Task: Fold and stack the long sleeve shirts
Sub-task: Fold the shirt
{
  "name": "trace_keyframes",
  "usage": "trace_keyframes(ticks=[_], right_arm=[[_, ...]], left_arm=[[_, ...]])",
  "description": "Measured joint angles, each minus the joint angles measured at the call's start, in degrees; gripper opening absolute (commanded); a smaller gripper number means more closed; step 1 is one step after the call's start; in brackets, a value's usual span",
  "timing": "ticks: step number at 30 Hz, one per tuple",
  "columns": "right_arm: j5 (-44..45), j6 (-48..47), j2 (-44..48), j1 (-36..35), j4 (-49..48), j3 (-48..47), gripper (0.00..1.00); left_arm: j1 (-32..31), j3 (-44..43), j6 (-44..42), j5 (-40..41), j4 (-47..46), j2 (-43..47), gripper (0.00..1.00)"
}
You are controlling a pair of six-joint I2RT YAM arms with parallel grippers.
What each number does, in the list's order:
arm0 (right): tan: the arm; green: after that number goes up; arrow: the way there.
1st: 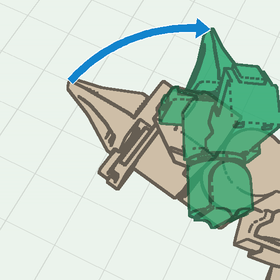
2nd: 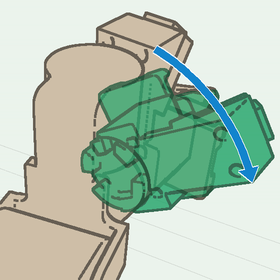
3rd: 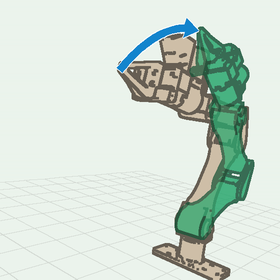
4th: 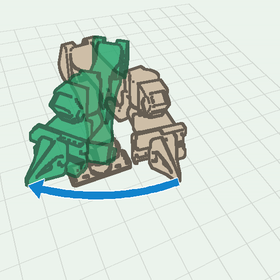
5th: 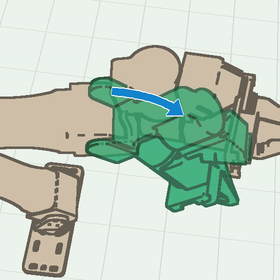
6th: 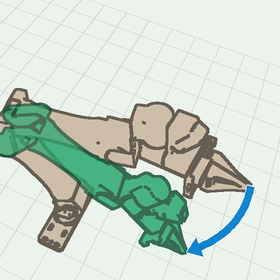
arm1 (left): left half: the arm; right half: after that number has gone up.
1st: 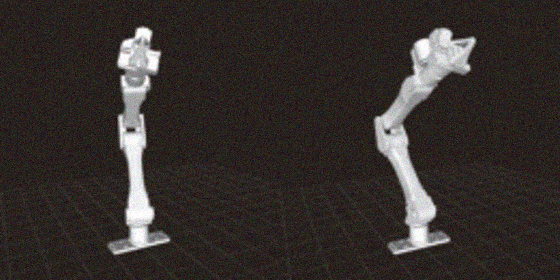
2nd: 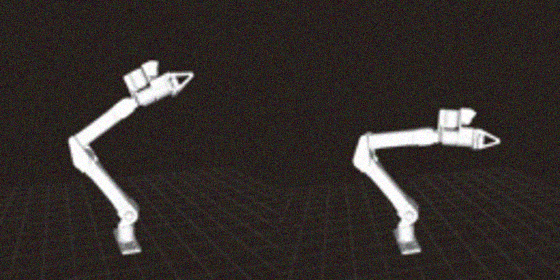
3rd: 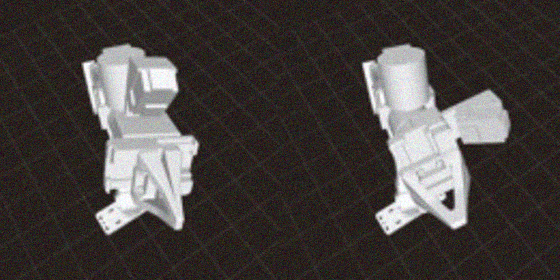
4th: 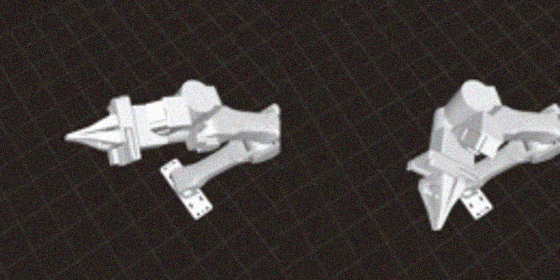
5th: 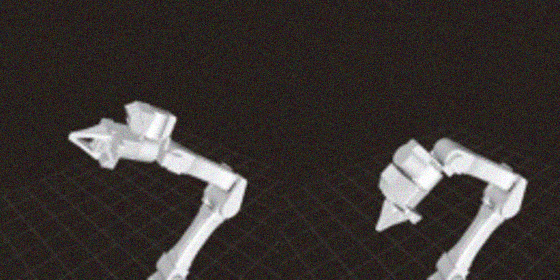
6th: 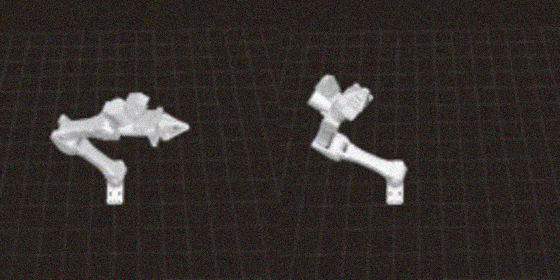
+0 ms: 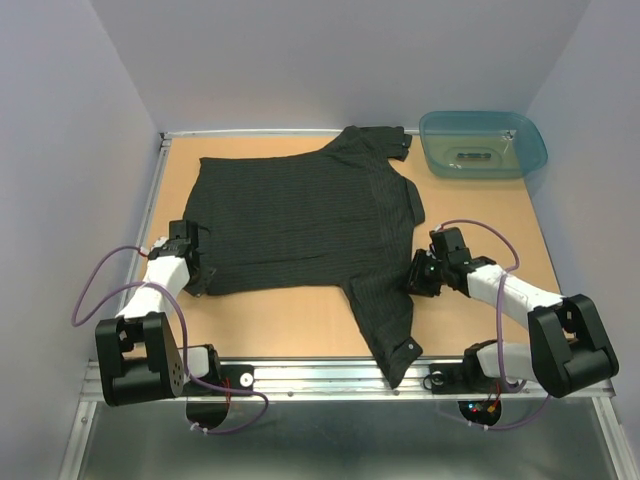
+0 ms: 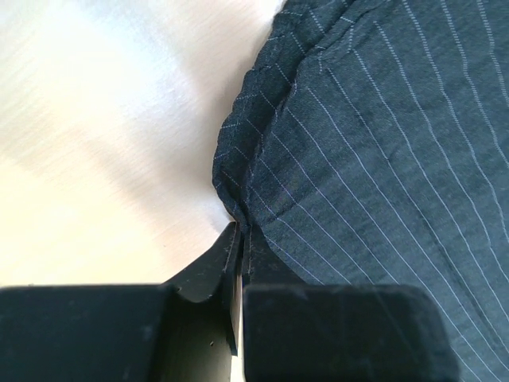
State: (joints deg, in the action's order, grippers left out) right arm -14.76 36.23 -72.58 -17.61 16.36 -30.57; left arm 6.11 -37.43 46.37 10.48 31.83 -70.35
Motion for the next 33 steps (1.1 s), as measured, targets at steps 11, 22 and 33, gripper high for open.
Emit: trace_keyframes(ticks=[11, 22, 33], right_arm=[[1.11, -0.92, 2.91, 0.02, 3.19, 1.40, 0.04], [3.72, -2.64, 5.84, 0.02, 9.75, -1.70, 0.01], [0.79, -3.89, 12.52, 0.02, 18.12, -11.78, 0.01]], left_arm=[[0.00, -0.94, -1.33, 0.28, 0.81, 1.90, 0.00], [0.00, -0.96, -2.58, 0.35, 0.94, 2.75, 0.00], [0.00, -3.48, -3.96, 1.62, 1.46, 3.15, 0.00]])
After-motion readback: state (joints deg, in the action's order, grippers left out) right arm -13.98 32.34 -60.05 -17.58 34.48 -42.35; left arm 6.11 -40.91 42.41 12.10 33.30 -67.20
